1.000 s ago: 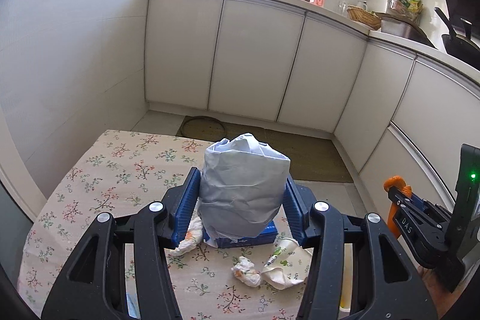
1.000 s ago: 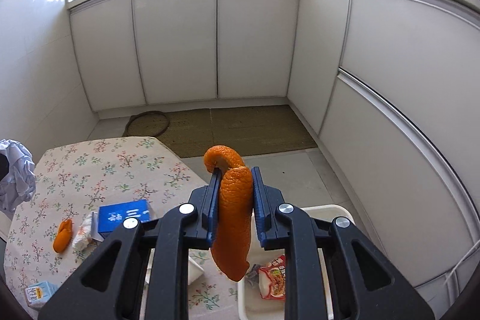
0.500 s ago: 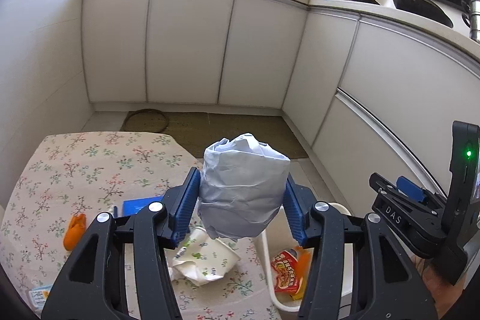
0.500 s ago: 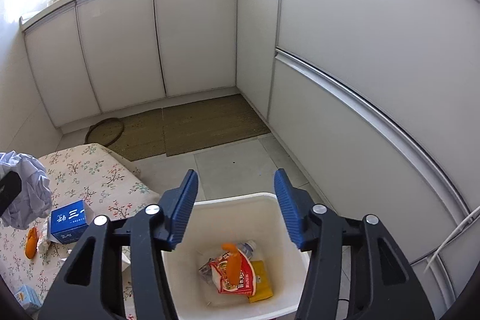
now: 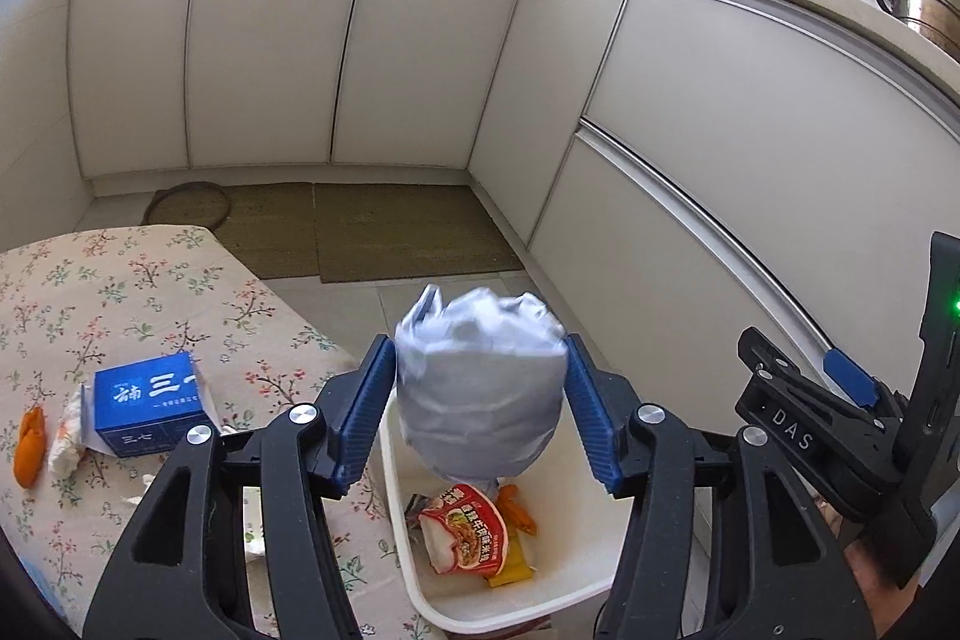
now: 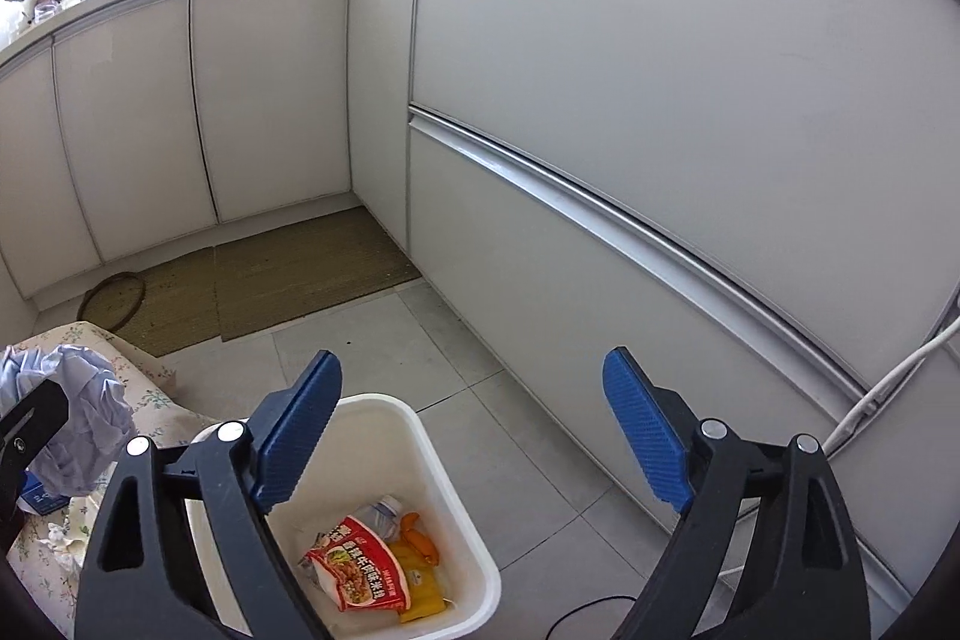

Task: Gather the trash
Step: 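Carry the peel and tissue to the bin and open the right gripper over it, then move both tools back over the table toward the milk carton and peel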

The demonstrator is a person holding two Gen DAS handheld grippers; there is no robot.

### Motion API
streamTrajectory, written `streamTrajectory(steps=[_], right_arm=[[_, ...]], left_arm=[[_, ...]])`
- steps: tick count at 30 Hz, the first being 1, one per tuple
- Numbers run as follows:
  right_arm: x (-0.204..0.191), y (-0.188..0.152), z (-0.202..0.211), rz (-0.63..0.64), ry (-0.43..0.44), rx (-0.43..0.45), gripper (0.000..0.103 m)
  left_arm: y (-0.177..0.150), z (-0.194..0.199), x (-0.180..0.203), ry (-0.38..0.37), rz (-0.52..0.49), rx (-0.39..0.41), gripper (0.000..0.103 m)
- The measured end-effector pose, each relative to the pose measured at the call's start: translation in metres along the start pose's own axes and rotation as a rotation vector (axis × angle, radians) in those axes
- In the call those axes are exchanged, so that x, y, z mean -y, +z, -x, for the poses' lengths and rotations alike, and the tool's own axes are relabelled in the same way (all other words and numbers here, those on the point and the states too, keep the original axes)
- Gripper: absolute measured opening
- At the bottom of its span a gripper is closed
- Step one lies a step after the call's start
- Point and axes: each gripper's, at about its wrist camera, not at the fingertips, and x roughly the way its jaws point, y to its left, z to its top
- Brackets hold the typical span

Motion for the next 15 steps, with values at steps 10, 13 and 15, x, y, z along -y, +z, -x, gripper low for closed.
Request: streamTrajectory(steps=[10, 13, 15], right_arm=[[0.003, -0.001, 0.01, -0.006, -0.016, 0.043, 0.091], [-0.006, -0.002, 0.019, 0.016, -0.006, 0.071, 0.093], [-0.012, -0.002, 0.024, 0.027, 0.005, 0.084, 0.094]], left_arm=[[-0.005, -0.006, -0.003, 0.088, -0.012, -0.003, 0.082], [-0.003, 0.004, -0.005, 0.156, -0.016, 0.028, 0.086], [-0.003, 0.01, -0.009, 0.185, -0.006, 0.04, 0.088]])
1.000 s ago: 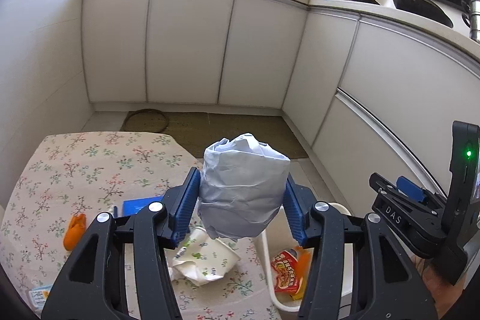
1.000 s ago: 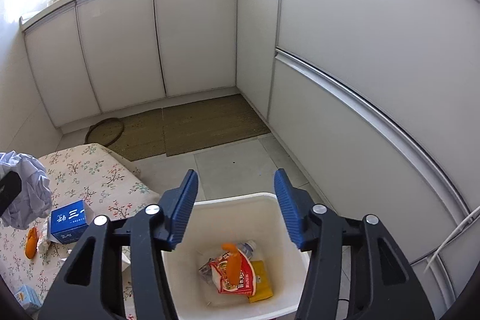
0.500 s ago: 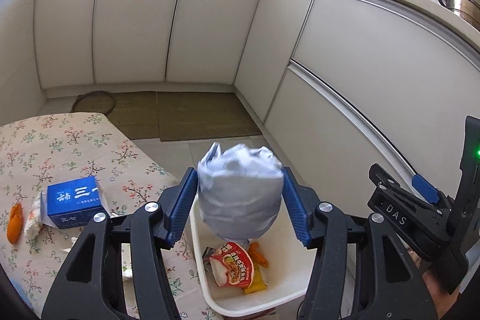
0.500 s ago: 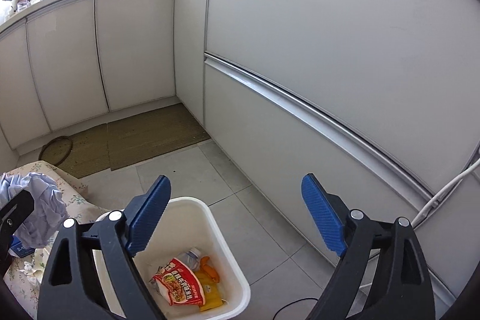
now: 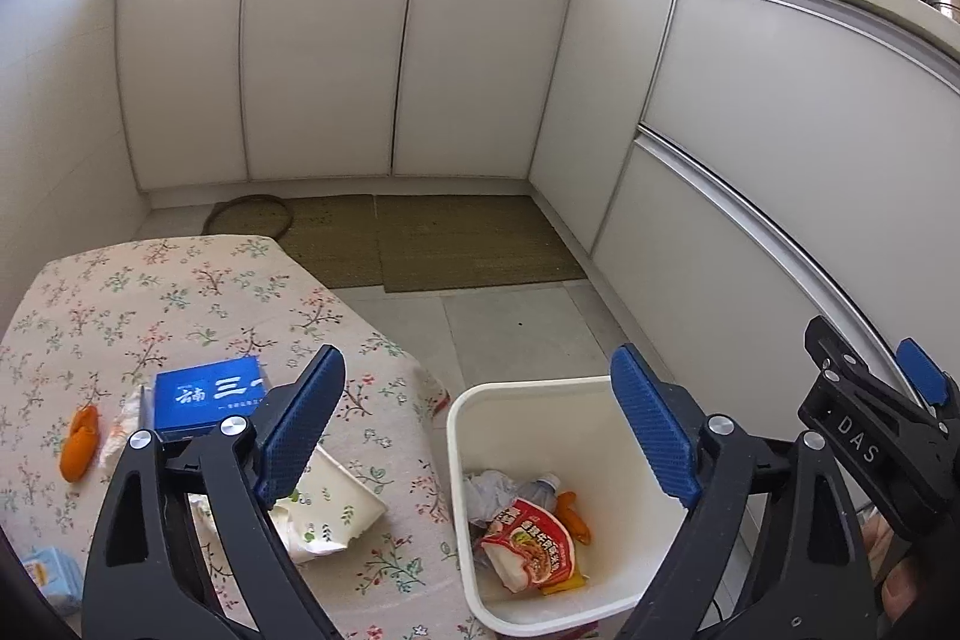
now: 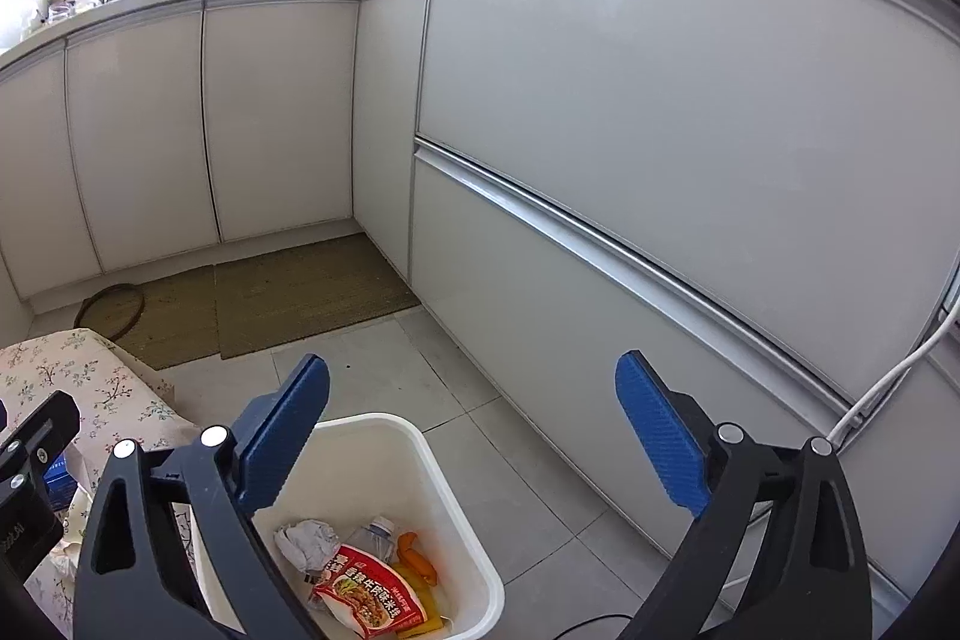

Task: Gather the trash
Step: 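Move both tools back over the table toward the milk carton and peel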

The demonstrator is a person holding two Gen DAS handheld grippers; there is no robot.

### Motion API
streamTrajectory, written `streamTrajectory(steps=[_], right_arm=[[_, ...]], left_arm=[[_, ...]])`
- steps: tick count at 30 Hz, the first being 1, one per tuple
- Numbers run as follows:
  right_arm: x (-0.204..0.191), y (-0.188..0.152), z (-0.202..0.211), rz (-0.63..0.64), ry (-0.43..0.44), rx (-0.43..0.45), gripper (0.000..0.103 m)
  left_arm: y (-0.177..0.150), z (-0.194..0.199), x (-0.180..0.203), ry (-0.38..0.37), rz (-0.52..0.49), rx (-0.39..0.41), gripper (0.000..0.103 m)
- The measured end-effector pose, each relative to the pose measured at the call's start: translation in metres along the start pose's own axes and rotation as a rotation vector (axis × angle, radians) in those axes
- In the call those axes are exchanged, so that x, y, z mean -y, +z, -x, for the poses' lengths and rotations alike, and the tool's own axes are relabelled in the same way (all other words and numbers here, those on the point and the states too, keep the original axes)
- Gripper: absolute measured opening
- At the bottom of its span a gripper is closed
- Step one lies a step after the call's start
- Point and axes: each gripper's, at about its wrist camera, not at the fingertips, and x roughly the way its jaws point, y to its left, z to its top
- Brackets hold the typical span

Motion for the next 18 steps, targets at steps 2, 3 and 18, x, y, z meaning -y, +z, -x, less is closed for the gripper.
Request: streamTrajectory(steps=[2, 3, 18], right_arm=[[-0.007, 0.001, 0.004, 0.006, 0.016, 0.007, 0.094], [-0.01, 0.002, 0.006, 0.008, 0.025, 0.008, 0.094], [-0.085, 0.0, 0.042, 0.084, 0.178, 0.026, 0.094]], left_arm=[[0.001, 0.005, -0.006, 0.021, 0.013, 0.005, 0.088], [0.002, 0.007, -0.01, 0.032, 0.021, 0.007, 0.089], [-0.001, 0.042, -0.09, 0.202, 0.141, 0.013, 0.091]])
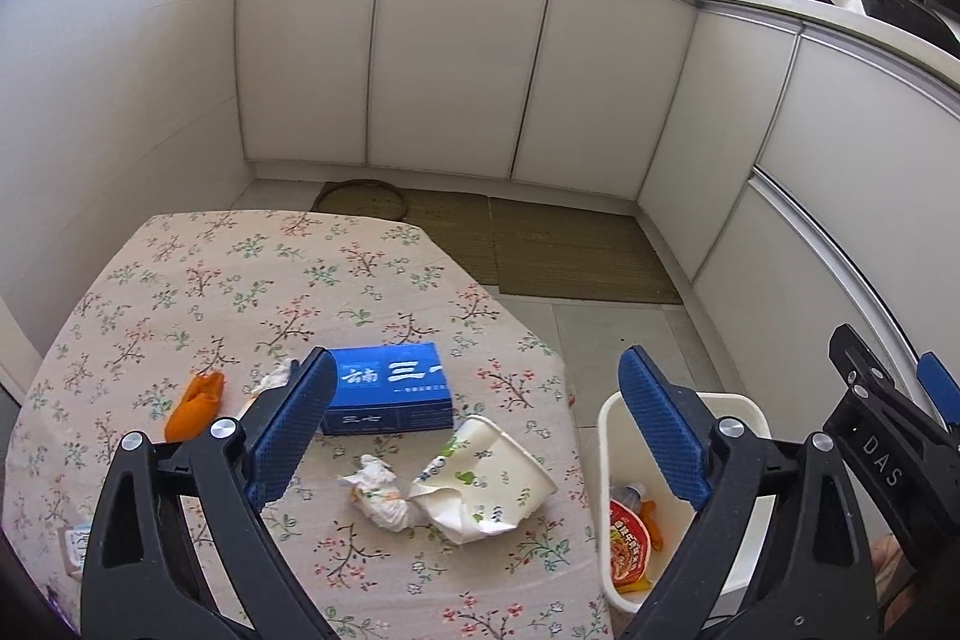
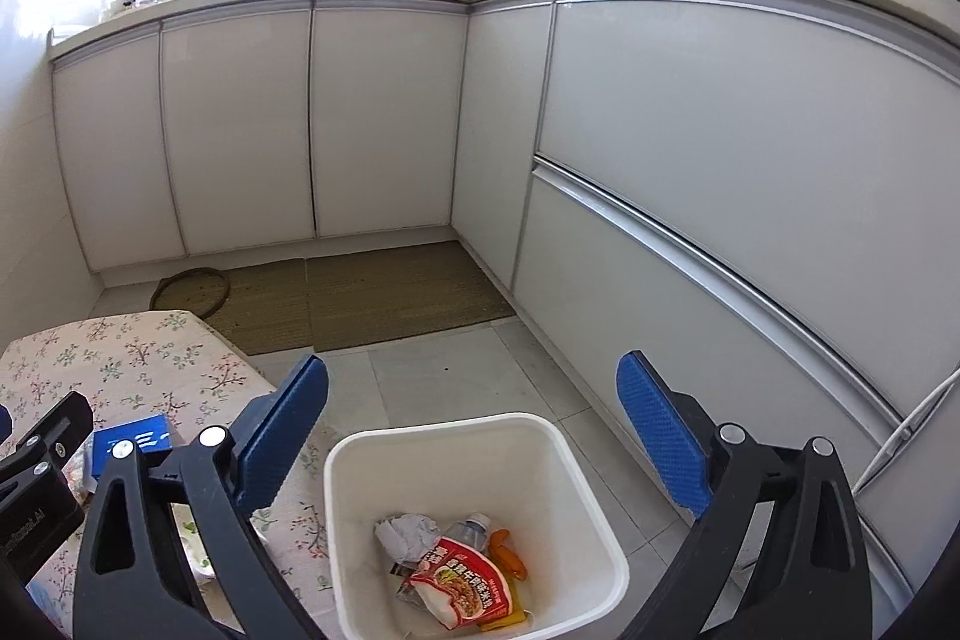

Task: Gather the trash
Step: 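Move both tools back over the table toward the milk carton and peel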

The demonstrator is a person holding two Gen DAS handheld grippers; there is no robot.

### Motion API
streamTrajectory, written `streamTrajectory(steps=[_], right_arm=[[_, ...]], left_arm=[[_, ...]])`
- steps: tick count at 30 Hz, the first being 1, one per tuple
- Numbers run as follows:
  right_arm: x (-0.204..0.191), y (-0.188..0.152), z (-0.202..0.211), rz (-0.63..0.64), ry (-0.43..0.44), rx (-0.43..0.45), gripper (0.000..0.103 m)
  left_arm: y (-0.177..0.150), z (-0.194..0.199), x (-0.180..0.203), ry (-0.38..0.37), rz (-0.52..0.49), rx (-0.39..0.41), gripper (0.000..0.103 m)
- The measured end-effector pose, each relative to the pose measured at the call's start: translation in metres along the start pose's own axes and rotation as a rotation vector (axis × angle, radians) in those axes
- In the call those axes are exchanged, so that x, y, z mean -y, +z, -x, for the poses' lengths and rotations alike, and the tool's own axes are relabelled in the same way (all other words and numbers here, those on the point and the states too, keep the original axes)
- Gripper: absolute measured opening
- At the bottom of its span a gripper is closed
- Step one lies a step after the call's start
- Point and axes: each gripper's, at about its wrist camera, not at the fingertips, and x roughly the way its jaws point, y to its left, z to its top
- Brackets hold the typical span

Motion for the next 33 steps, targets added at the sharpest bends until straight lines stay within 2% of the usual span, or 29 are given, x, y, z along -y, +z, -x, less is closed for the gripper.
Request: streamTrajectory(steps=[8, 18, 27, 33], right_arm=[[-0.061, -0.002, 0.012, 0.058, 0.103, -0.003, 0.094], [-0.139, -0.02, 0.032, 0.179, 0.239, -0.004, 0.094], [-0.19, -0.047, 0.049, 0.313, 0.348, -0.039, 0.094], [-0.216, -0.059, 0.058, 0.373, 0.416, -0.062, 0.094]], left_arm=[[-0.001, 0.011, -0.055, 0.1, 0.069, 0.003, 0.091], [-0.01, 0.031, -0.126, 0.249, 0.163, -0.006, 0.091], [-0.024, 0.047, -0.186, 0.369, 0.199, -0.061, 0.091], [-0.039, 0.052, -0.222, 0.438, 0.209, -0.127, 0.091]])
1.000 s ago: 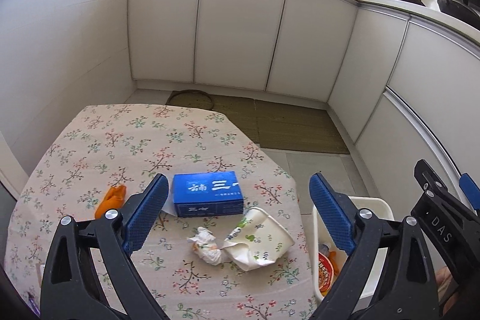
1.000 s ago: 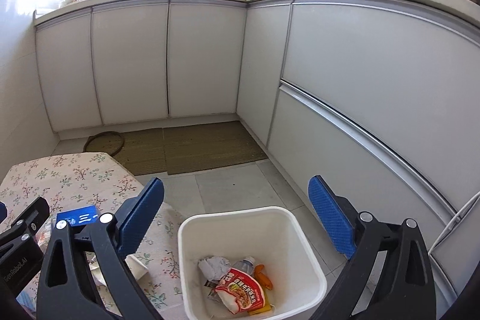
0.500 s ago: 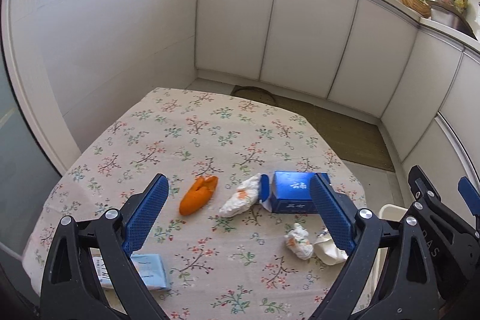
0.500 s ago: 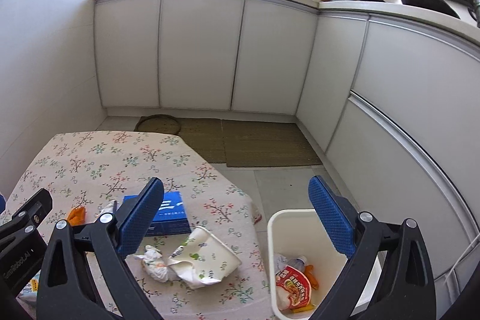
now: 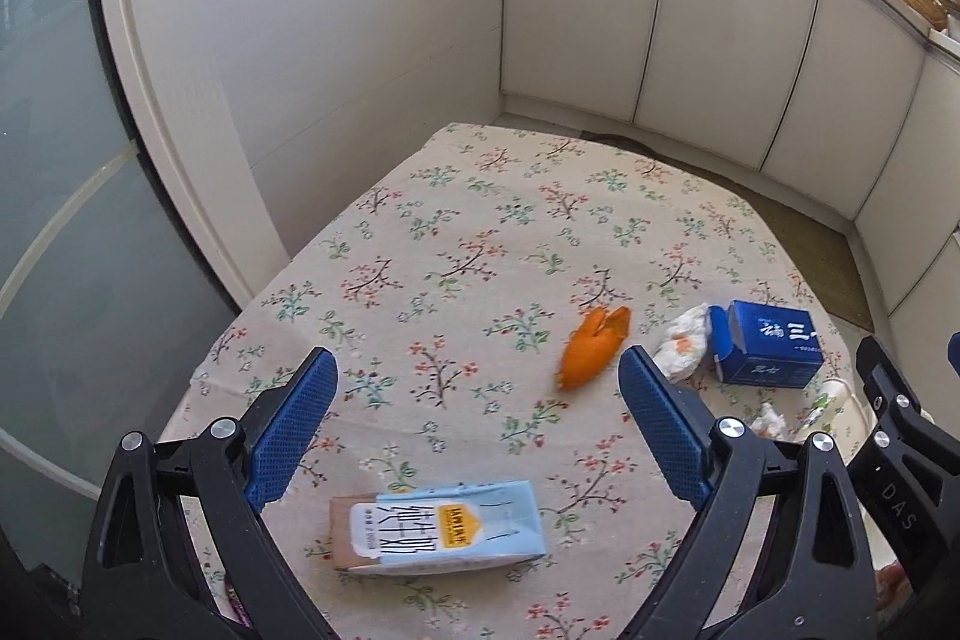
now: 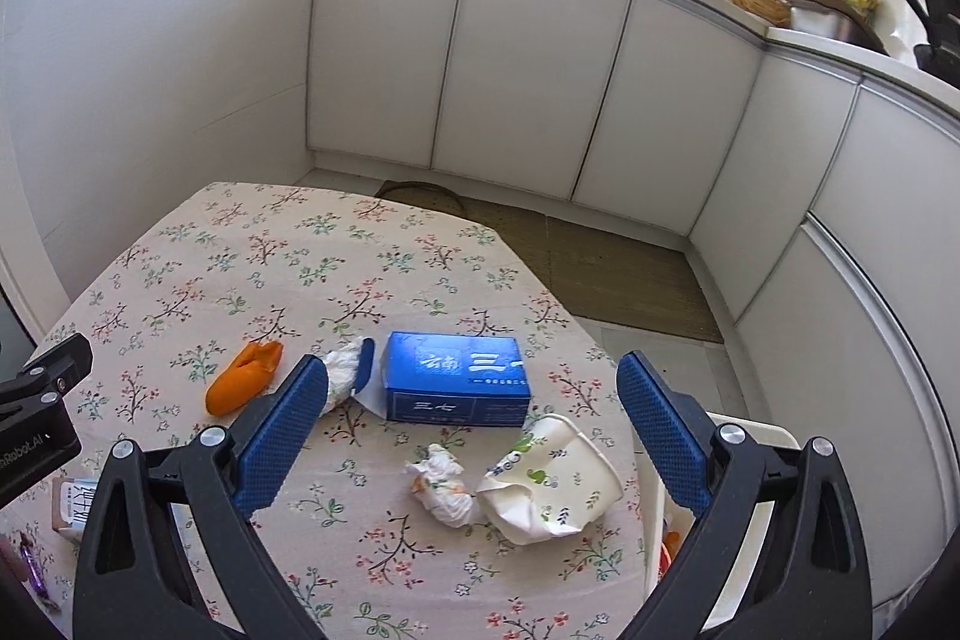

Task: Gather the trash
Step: 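Move both tools back over the table toward the milk carton and peel, then grasp the blue milk carton with the left gripper while the right grasps the orange peel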

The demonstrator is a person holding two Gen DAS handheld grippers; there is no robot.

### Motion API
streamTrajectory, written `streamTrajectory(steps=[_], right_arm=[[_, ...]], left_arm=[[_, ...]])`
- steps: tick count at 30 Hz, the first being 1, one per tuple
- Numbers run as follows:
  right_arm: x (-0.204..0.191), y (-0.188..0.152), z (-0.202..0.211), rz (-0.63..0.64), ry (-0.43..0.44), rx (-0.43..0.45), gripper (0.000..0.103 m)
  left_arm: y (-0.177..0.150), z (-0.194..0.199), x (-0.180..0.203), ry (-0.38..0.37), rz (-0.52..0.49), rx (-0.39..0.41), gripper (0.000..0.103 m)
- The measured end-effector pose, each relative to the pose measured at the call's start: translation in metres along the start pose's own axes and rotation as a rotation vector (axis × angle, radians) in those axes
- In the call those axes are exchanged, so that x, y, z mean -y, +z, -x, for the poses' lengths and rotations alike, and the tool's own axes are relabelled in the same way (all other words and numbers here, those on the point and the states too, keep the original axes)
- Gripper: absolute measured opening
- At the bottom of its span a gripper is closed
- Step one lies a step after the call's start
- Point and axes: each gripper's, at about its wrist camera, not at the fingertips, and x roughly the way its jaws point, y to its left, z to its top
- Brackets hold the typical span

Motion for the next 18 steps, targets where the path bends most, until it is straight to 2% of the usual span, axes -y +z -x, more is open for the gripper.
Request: streamTrajectory(steps=[2, 5, 9, 11, 14, 18], right_arm=[[-0.009, -0.001, -0.001, 0.016, 0.02, -0.009, 0.094], [-0.021, -0.003, -0.006, 0.036, 0.048, -0.038, 0.094], [-0.029, -0.004, -0.014, 0.047, 0.053, -0.073, 0.094], [-0.028, -0.003, -0.018, 0.041, 0.052, -0.09, 0.094], [-0.021, -0.002, -0.026, 0.015, 0.056, -0.13, 0.094], [-0.013, -0.003, -0.039, -0.018, 0.065, -0.187, 0.094]], left_arm=[[-0.002, -0.005, -0.01, 0.029, -0.028, -0.033, 0.091], [-0.006, -0.022, -0.019, 0.038, -0.121, -0.141, 0.091], [-0.02, -0.044, -0.019, -0.047, -0.275, -0.313, 0.091], [-0.03, -0.049, -0.012, -0.081, -0.406, -0.381, 0.091], [-0.047, -0.057, -0.002, -0.115, -0.575, -0.449, 0.091], [-0.063, -0.068, 0.01, -0.167, -0.74, -0.504, 0.091]])
